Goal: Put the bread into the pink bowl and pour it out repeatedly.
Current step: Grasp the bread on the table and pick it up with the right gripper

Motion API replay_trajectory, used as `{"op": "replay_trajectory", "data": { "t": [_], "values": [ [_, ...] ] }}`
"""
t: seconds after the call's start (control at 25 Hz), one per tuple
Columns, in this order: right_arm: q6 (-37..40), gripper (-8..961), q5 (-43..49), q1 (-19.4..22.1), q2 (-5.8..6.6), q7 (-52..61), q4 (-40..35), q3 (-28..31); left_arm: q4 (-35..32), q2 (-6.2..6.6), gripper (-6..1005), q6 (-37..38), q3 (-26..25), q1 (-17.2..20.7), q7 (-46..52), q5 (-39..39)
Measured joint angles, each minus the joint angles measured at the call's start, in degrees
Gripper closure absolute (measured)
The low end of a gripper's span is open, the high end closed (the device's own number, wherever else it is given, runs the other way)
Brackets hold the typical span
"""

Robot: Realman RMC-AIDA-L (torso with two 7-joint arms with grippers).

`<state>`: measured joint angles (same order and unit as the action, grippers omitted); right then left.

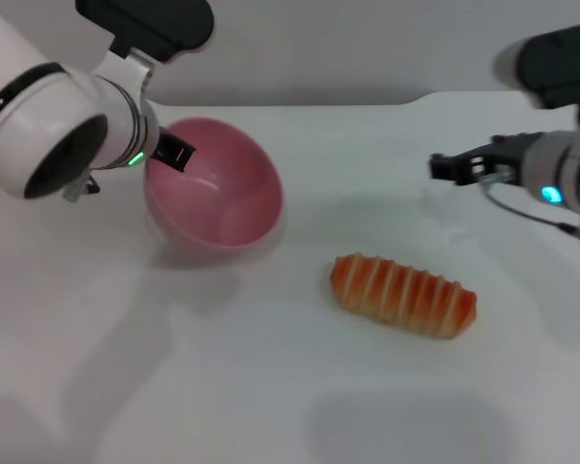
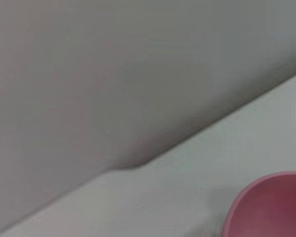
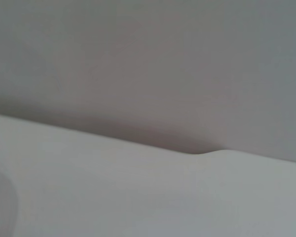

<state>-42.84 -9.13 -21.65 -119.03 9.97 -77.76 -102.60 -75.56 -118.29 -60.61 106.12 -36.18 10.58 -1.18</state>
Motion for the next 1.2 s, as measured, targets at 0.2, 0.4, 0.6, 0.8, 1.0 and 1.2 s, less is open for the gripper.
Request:
{"op": "replay_trajectory", "data": {
  "t": [0.2,0.4,0.6,0.8,1.0,1.2],
  "values": [
    [0.35,134,-1.56,-2.29,-0.05,2.09,0.88,-6.02,2.65,0.03,957,0.63,-0.68,-0.86,-0.14,0.44],
    [-2.77,134,-2.62,-2.96,-0.07,3.47,-0.39,-7.19,5.41,0.00,957,1.97,-1.40,-2.23,-0.08,0.51],
    [-5.85,134,-7.20,-2.53,-0.06,3.94,-1.70,-7.27,9.08,-0.03,957,2.09,-3.51,-4.33,0.02,0.16],
    [-7.73,134,-11.27,-2.03,-0.09,4.18,-1.70,-9.62,11.22,0.05,957,2.23,-5.70,-5.54,-0.52,0.10],
    [-7.46,135,-12.37,-1.90,-0.28,5.43,-2.14,-12.26,12.41,0.07,957,3.69,-5.99,-5.79,-0.81,0.12],
    [-7.13,134,-12.41,-2.07,-0.32,5.98,-1.86,-12.44,12.53,0.08,957,3.94,-6.08,-6.02,-1.58,0.16]
  ]
}}
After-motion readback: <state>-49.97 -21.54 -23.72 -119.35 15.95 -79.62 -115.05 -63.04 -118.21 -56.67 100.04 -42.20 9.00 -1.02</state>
